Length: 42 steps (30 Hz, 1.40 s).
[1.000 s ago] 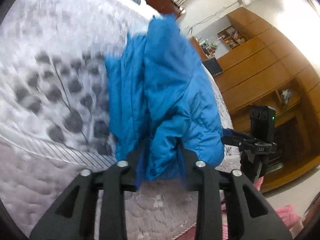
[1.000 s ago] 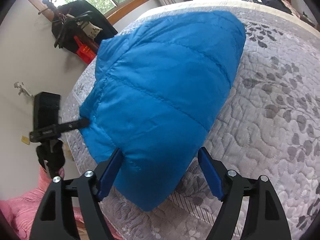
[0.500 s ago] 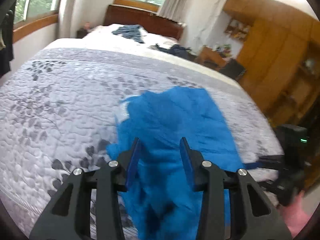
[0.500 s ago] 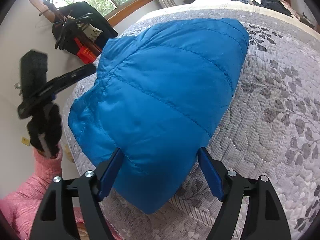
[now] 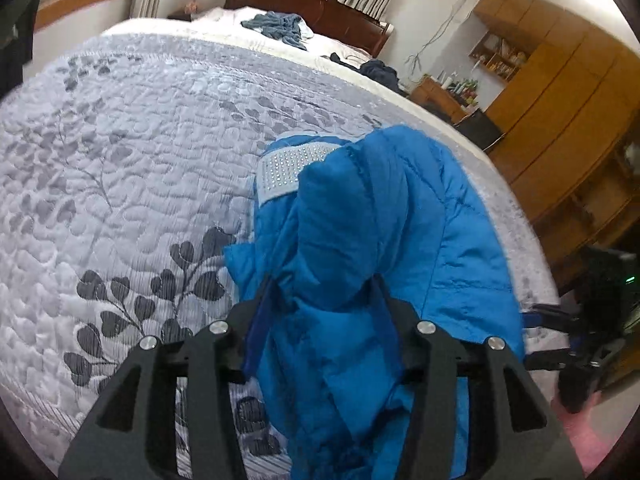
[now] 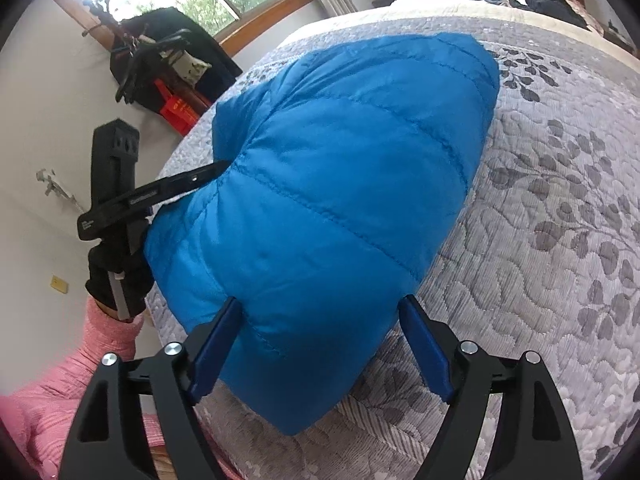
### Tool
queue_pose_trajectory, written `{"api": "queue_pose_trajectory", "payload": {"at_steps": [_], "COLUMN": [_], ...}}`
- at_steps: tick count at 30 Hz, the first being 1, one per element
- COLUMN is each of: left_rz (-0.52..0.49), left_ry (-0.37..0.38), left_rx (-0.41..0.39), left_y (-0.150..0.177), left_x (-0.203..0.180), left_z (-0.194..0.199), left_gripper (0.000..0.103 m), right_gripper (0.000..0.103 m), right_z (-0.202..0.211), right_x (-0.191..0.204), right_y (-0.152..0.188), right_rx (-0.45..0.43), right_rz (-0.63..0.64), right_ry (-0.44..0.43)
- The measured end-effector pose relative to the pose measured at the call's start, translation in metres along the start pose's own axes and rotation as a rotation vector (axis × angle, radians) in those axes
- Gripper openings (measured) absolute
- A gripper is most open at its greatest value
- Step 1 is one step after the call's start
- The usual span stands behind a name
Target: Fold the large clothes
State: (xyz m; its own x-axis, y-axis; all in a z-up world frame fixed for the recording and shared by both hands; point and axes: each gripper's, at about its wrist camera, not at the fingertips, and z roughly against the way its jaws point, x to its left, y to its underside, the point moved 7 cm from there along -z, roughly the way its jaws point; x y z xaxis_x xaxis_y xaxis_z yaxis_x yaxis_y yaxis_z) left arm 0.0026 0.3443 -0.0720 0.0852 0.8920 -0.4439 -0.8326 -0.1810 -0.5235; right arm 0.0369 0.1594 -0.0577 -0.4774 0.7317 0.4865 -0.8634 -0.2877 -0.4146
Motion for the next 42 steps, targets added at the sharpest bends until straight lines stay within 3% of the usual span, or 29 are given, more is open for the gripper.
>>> {"api": "queue_pose_trajectory", "payload": {"at_steps": [3, 7, 12, 17, 24, 30, 42], "left_rz": [0.022, 0.012, 0.012, 0.048, 0.076, 0.04, 0.03], "left_ry": [0.045, 0.082, 0.193, 0.267, 0.425, 0.434, 0.622], "left_rx": [-0.011, -0.051, -0.021, 0.035, 0.096, 0.153, 0.239], "left_y": [-0.004, -0.011, -0.017, -0.017, -0.01, -0.005, -0.014], "left_x": [-0.001, -0.001, -0.001, 0.012, 0.019, 0.017, -0.001], "left_z": [0.013, 0.03, 0.025, 0.007, -0.015, -0.041, -0.086], "left_gripper": [0.051, 0.078, 0.089, 0.09, 0.09, 0.092, 0.1], "right_gripper": [0.082, 0.086, 0.092, 0.095, 0.097, 0.098, 0.1], "right_z": [0.006, 0.014, 0.018, 0.013, 0.005, -0.01, -0.038], "right_x": [-0.008, -0.021, -0.041, -0.06, -0.076, -0.076, -0.076], "right_y": [-0.003, -0.012, -0.019, -0.021, -0.02, -0.023, -0.022], "right_rx": [-0.018, -0.057, -0.092, -0.109, -0.107, -0.088, -0.063], "right_rz": [-0.036, -0.108, -0.193, -0.252, -0.281, -0.303, -0.318], "right_ry": [-0.036, -0.121, -0.226, -0.302, -0.362, -0.396, -0.441]}}
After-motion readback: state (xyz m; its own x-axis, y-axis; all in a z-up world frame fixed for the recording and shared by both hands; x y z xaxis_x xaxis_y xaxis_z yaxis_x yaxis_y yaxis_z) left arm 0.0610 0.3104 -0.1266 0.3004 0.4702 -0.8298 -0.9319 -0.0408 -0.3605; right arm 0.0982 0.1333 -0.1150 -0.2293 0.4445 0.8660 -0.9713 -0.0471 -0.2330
